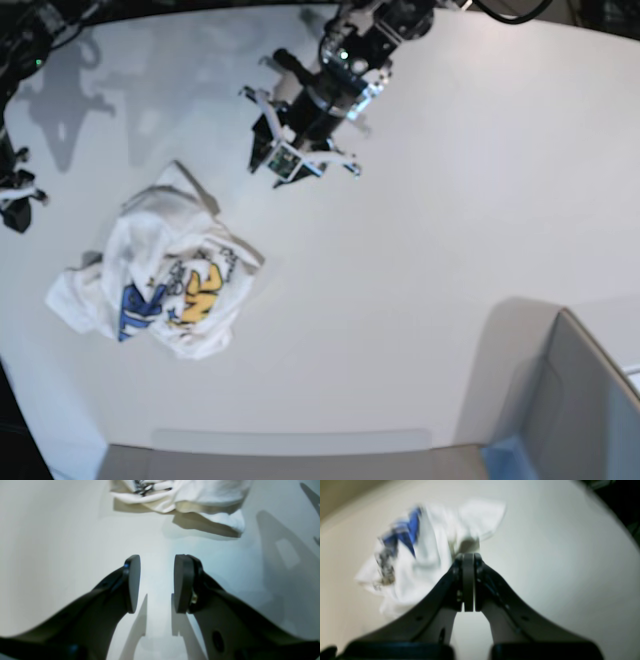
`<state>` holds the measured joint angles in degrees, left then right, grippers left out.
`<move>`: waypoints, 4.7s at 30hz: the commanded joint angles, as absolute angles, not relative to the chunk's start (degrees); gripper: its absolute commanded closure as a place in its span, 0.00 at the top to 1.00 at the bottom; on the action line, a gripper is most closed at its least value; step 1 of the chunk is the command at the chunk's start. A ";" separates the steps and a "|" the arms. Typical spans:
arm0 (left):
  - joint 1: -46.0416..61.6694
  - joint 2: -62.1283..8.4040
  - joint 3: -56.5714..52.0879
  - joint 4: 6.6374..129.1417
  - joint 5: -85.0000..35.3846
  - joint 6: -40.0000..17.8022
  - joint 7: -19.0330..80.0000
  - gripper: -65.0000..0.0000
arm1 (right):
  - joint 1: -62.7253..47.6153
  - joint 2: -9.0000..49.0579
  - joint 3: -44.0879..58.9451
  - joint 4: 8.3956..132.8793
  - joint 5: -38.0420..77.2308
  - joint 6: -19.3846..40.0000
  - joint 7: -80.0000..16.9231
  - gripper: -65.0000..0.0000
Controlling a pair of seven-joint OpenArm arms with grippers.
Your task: Layout the t-shirt on the table in an organized manner, then fold the t-shirt properly
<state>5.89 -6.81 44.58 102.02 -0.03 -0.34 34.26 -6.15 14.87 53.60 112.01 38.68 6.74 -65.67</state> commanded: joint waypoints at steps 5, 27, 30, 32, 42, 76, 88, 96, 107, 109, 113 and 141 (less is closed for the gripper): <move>1.98 -3.74 45.05 103.08 0.22 -0.13 32.40 0.40 | -5.41 14.73 54.46 109.76 40.92 10.86 -72.22 0.13; -1.89 -3.38 41.01 100.70 0.31 1.54 37.05 0.51 | -0.40 4.44 49.19 91.47 46.29 15.08 -68.44 0.34; -1.89 -5.85 41.01 101.32 0.31 1.54 38.29 0.51 | -0.75 4.18 46.20 88.84 46.29 14.99 -64.22 0.34; -1.54 -6.64 41.01 101.41 0.31 1.54 38.37 0.51 | -0.84 3.74 45.41 87.43 46.29 14.99 -62.81 0.34; 0.57 -7.08 40.92 102.37 0.31 1.54 38.37 0.51 | 6.37 3.82 45.05 80.40 43.91 14.99 -62.55 0.34; -6.73 5.76 37.85 88.75 0.04 1.54 37.67 0.51 | 6.02 9.27 60.70 114.86 39.96 14.90 -66.86 0.00; -12.88 8.22 37.85 75.12 -0.04 1.54 30.55 0.52 | -3.47 11.30 69.14 114.59 41.71 14.90 -66.77 0.00; -20.35 8.22 36.62 67.56 -4.09 1.63 29.76 0.52 | -7.16 10.33 69.32 114.59 41.71 14.90 -66.77 0.00; -27.21 7.96 28.97 58.33 -18.15 1.27 29.76 0.52 | -11.12 10.07 69.41 114.59 41.71 14.90 -66.77 0.00; -27.12 7.96 28.97 58.51 -18.24 1.27 29.76 0.51 | -11.12 10.07 69.41 114.59 41.63 14.90 -66.77 0.00; -24.75 7.34 28.53 61.76 -18.24 1.27 29.93 0.51 | -11.56 10.07 69.41 114.51 41.45 14.90 -66.77 0.00; -22.64 4.97 35.30 64.66 -18.24 1.27 28.97 0.51 | -11.47 9.27 69.32 110.46 41.71 14.99 -66.77 0.00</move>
<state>-21.17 4.14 35.27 63.66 -18.20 1.56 30.50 -11.60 8.21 68.99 109.49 40.80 14.81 -67.99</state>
